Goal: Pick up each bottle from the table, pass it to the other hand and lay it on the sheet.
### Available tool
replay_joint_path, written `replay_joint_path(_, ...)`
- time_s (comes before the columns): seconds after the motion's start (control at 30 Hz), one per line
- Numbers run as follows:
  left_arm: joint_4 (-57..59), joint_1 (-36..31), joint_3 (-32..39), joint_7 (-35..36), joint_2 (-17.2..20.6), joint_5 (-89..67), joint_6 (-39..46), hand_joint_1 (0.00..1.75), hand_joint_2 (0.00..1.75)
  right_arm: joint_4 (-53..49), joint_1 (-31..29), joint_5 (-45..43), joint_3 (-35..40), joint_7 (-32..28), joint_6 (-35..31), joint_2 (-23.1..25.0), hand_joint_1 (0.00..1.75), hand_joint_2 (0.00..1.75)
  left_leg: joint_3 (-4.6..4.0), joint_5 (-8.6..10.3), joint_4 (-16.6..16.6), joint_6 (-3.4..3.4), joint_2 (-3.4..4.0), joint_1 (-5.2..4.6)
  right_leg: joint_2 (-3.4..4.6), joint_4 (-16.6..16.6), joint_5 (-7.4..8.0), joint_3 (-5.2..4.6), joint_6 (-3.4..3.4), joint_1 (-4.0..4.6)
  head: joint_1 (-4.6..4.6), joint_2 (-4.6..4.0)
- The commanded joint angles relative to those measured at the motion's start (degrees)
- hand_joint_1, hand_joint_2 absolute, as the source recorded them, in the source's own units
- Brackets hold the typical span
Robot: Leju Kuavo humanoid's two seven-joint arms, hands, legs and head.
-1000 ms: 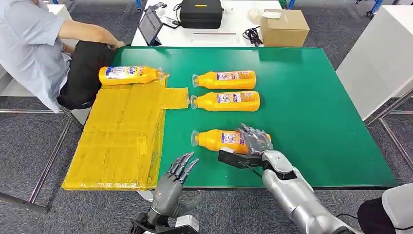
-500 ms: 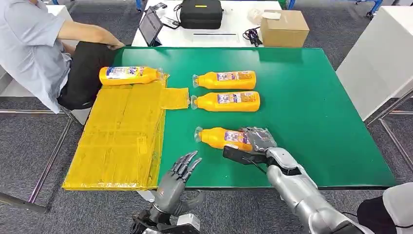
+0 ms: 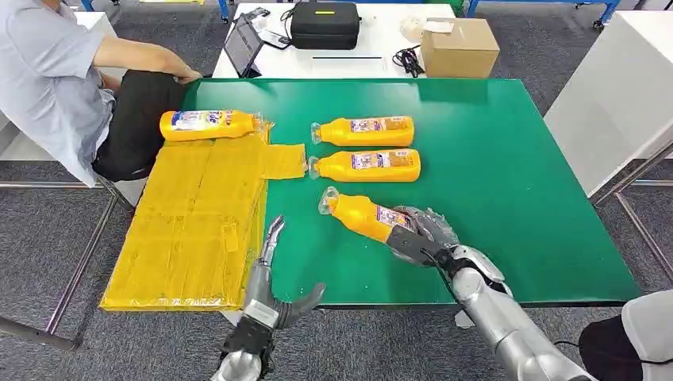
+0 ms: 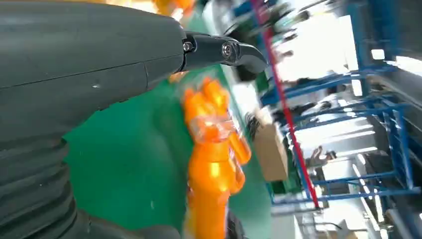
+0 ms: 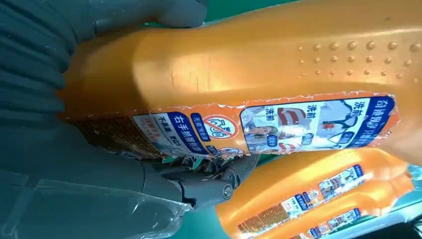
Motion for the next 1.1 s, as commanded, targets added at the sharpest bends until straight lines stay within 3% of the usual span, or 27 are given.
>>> replay_joint_path(0.03,11.6,-4.3,6.0,2.6,-1.8,16.6,-13.4,0.00,1.75,-8.4,6.2,-7.9,1.1,-2.8,6.6,-0.4,1.75,1.75,0.15,0.00,-0.1,-0.12,-0.03,0.11,-0.08,-0.2,0.00,0.23,-0.15,0.12,-0.02,0.00)
replay_joint_path(0.13,10.3,-3.7,6.7,4.7,-1.6,22.1,-17.4,0.00,1.75,-12.3,7.0,-12.5,0.1,-4.6,8.5,0.9,1.75,1.75,0.07,-0.04,0.0,-0.13,0.06,0.11,-0.01,-0.1,-0.01,0.13,-0.17,0.11,0.00,0.00)
replay_joint_path(0.6,8.5,-3.8,5.9,6.5,-0.3,29.3,-23.2,0.00,1.75,-14.2,6.4,-16.9,0.2,-6.3,9.4,4.9,1.75,1.75,-0.50,-0.02,0.0,-0.07,0.11,0.02,0.12,0.0,0.00,-0.42,-0.09,0.02,0.00,0.00)
replay_joint_path(1.1,8.4,-3.8,5.8,6.5,-0.3,29.3,-23.3,0.00,1.75,-14.3,6.5,-16.8,0.4,-6.2,9.2,5.1,1.75,1.75,-0.54,-0.02,0.0,-0.08,0.01,0.01,0.05,0.0,-0.03,-0.43,-0.11,0.01,0.00,0.00)
